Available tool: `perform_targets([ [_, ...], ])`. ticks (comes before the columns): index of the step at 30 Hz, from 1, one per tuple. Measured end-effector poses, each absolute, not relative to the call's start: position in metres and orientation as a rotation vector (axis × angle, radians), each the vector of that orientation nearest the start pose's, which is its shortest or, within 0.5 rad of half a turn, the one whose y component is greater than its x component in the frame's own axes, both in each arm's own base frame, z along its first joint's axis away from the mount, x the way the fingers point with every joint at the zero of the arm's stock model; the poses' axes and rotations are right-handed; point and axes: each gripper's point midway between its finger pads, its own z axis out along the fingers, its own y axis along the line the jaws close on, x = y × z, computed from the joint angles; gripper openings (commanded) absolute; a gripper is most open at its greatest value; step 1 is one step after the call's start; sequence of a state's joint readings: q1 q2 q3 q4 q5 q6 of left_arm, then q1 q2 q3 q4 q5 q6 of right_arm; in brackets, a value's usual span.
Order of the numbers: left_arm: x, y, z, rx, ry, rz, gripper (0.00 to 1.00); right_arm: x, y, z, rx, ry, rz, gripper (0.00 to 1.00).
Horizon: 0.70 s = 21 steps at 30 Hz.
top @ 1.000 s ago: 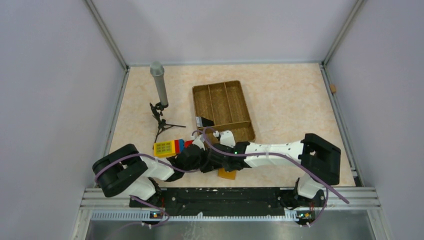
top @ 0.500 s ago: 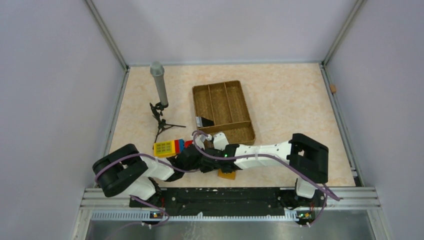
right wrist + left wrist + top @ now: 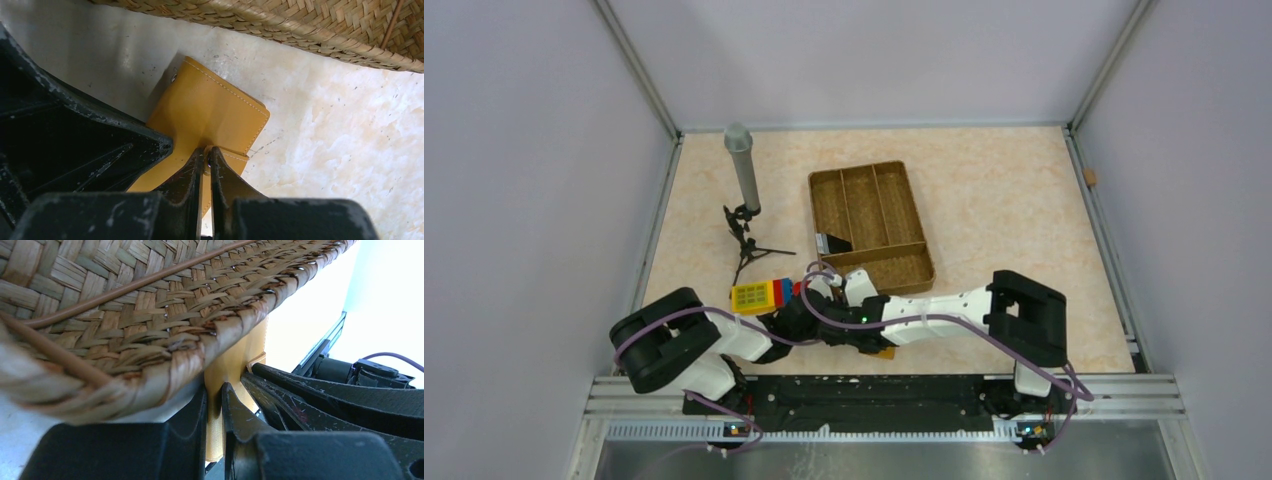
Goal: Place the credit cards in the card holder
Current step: Close the card holder at the corner of the board.
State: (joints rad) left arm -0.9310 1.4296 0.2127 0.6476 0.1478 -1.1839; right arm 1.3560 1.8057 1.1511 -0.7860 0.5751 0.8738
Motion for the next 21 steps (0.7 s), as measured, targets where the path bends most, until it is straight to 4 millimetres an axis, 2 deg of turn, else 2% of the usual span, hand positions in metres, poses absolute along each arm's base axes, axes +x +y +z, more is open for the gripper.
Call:
perform_targets([
  [12, 0.1401, -0.2951, 0.0223, -0.261, 2.453, -1.303, 0.0, 0.1343, 0.2932, 0.0224, -0.505, 2.47, -0.243, 0.0],
  [21, 0.14, -0.2948, 0.0229, -0.276, 2.446, -1.314, 0.0, 0.1332, 0.2941, 0.0201, -0.548, 2.412, -0.327, 0.0],
])
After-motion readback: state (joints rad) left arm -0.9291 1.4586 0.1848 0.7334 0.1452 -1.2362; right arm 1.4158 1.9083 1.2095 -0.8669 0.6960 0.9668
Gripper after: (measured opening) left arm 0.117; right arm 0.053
